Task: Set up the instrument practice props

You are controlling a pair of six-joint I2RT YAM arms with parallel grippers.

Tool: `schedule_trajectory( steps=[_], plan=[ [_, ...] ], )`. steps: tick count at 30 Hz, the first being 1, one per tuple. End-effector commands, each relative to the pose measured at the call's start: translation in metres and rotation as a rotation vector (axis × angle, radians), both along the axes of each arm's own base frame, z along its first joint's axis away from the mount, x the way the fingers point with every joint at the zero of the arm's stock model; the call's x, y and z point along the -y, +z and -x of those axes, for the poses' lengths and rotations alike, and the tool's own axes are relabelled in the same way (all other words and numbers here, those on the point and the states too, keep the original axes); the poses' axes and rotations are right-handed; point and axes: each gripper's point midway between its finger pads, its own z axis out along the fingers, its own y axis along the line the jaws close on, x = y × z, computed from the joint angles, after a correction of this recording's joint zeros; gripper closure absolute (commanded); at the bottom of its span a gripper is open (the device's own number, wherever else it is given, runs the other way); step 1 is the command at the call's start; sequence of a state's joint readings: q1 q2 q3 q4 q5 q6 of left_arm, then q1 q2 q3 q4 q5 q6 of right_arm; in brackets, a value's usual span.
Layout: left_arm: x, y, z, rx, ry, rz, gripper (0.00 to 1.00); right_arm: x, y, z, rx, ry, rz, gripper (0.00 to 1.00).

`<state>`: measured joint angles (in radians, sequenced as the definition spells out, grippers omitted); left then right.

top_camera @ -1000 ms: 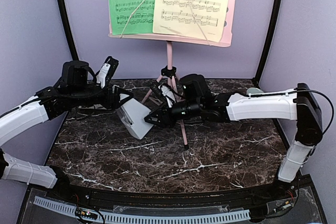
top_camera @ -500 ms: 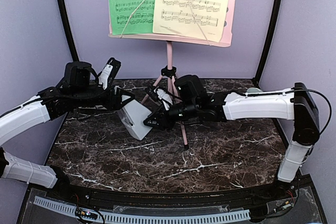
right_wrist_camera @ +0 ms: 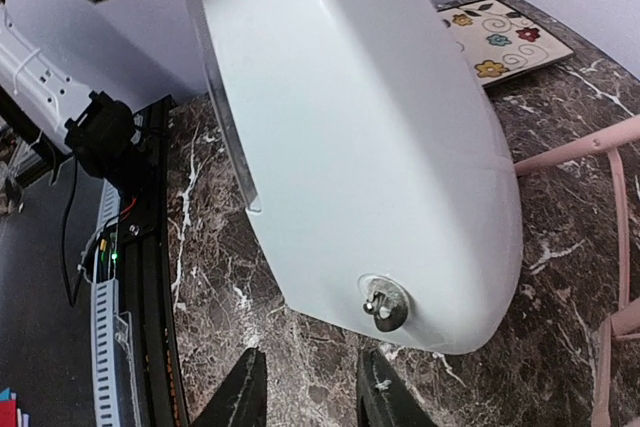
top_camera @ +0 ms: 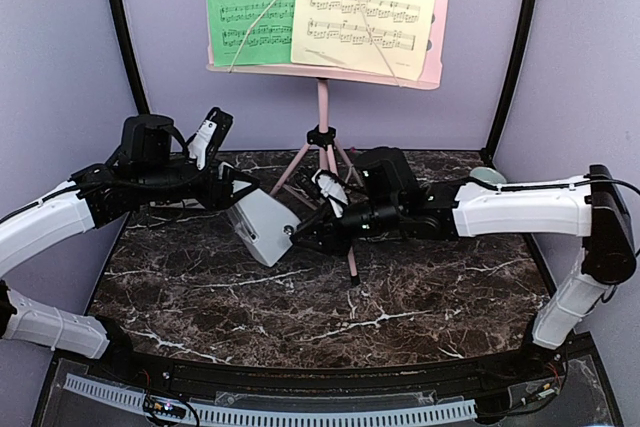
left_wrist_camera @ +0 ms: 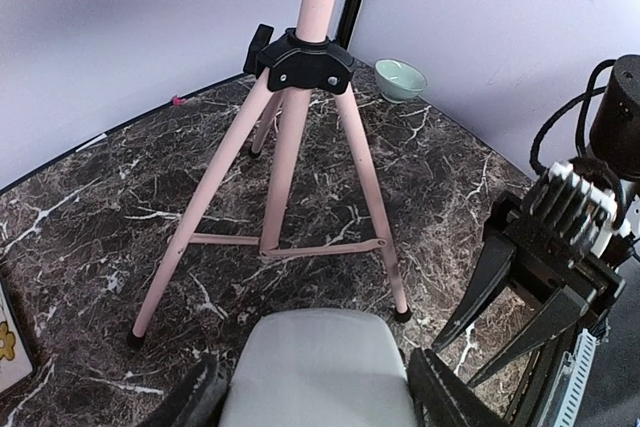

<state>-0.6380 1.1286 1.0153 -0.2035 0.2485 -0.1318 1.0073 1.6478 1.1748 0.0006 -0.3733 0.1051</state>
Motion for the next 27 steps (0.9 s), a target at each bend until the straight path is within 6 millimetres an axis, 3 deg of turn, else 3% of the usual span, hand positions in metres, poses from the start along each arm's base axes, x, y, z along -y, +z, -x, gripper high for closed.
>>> schedule_trajectory(
  steps=[1, 6, 12, 27],
  plan=[
    [0.009, 0.066, 0.005, 0.182, -0.061, 0.121, 1.0, 0.004, 0.015, -0.014, 0.08, -0.078, -0.028, 0.64],
    [0.01, 0.07, 0.006, 0.199, -0.074, 0.131, 1.0, -0.002, 0.011, -0.025, 0.09, -0.105, 0.008, 0.62],
    [0.011, 0.072, 0.004, 0.201, -0.065, 0.137, 1.0, -0.013, 0.011, -0.022, 0.08, -0.071, -0.002, 0.65],
    [0.01, 0.072, 0.0, 0.2, -0.035, 0.167, 1.0, -0.035, 0.004, -0.018, 0.133, -0.051, 0.046, 0.87]
  ],
)
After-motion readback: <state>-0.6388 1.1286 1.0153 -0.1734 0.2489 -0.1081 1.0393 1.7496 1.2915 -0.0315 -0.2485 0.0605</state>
